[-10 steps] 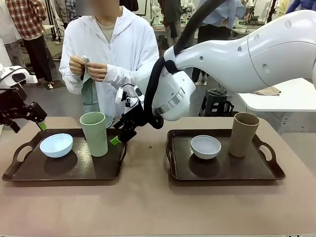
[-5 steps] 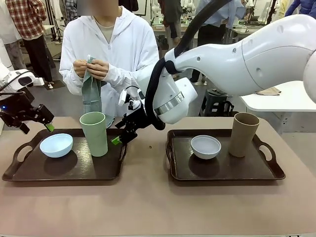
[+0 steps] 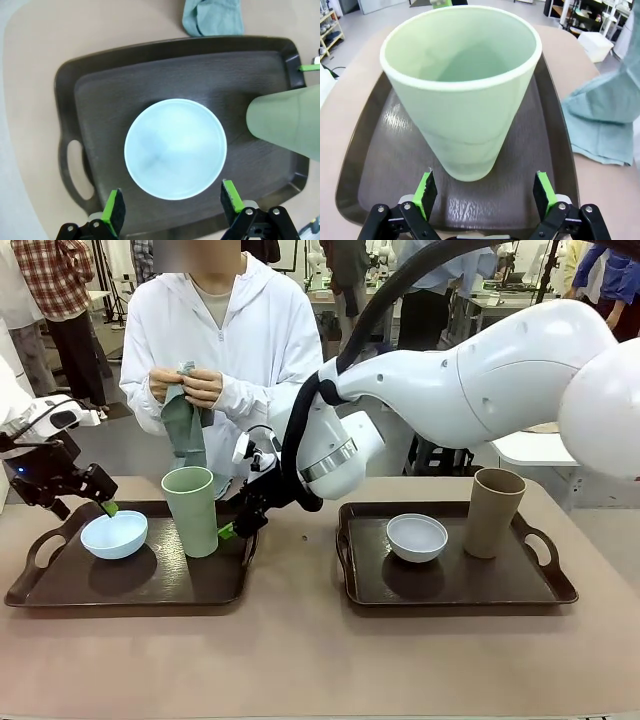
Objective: Set up a tray with a mat and arrange the tableware.
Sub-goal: Pick up the Picnic Bowl and Reusable plastic cup from the Handle tray in front of the human's position and hold them in the air.
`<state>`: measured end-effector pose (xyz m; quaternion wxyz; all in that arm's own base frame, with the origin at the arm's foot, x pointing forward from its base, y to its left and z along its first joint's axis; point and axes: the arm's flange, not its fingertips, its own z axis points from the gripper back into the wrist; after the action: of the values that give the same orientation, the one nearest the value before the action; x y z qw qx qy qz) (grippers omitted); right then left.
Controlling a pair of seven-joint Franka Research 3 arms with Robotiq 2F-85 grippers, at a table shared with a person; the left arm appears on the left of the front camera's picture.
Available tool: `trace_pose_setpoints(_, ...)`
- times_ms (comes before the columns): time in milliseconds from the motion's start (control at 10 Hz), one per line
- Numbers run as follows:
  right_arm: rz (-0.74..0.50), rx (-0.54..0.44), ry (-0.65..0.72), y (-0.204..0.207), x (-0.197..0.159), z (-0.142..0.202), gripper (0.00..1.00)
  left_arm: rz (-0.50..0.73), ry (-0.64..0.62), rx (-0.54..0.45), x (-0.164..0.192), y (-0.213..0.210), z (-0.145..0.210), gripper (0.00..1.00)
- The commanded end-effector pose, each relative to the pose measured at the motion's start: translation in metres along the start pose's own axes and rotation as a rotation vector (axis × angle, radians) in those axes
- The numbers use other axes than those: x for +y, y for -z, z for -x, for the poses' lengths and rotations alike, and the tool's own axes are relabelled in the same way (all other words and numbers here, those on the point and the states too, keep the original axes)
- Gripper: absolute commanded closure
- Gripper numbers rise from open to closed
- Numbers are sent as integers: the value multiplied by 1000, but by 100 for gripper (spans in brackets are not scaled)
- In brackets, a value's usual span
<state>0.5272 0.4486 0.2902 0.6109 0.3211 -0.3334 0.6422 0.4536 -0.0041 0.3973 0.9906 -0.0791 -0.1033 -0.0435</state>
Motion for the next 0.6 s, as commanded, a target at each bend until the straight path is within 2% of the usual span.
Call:
trace_pose_setpoints(0, -5, -6, -1, 8, -5, -7, 0, -38, -5, 4, 7, 6, -8, 0)
trace_pose_setpoints(500, -87, -62, 41, 21, -2, -11, 0, -133, -59, 32, 18, 19, -10, 0)
